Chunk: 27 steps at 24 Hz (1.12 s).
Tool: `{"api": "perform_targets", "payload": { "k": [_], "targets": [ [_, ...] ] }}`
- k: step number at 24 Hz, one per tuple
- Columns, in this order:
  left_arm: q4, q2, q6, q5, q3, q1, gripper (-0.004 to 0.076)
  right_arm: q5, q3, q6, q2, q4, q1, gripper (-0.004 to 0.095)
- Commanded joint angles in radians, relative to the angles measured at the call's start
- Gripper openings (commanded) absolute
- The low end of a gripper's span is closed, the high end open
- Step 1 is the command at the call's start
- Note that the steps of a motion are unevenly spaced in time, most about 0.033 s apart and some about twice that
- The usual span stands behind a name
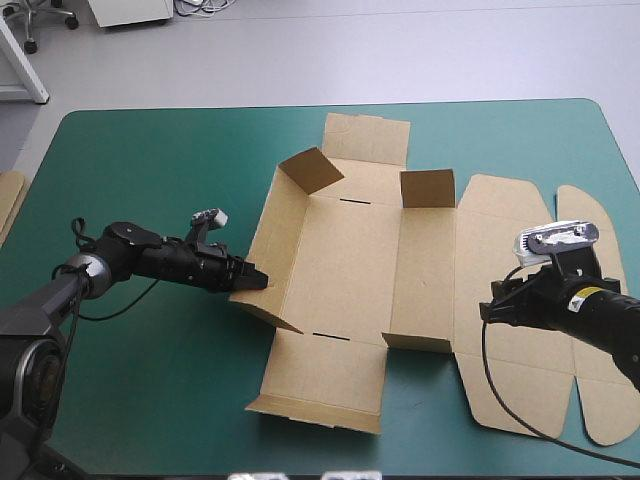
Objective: Fold the box
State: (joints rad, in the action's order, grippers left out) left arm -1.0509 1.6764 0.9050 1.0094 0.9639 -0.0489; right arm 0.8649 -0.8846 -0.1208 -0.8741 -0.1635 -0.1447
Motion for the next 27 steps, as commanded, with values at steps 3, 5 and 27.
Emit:
{"api": "perform_targets", "payload": {
  "k": [3,5,27],
  "targets": [
    [0.097,-0.039,-0.070,0.203,0.180,-0.003,-0.0010,-0.064,-0.037,-0.013,0.004,-0.011,0.007,0.0484],
    [0.132,-0.039,-0.086,0.257,0.230,-0.003,-0.0010,-0.071,-0.037,-0.013,0.004,-0.011,0.007,0.0484],
    [0.407,0.082,-0.170,0.262,0.822,-0.003,0.0013,-0.154,-0.037,-0.031,0.004,-0.017,0.007,0.0484]
  ]
}}
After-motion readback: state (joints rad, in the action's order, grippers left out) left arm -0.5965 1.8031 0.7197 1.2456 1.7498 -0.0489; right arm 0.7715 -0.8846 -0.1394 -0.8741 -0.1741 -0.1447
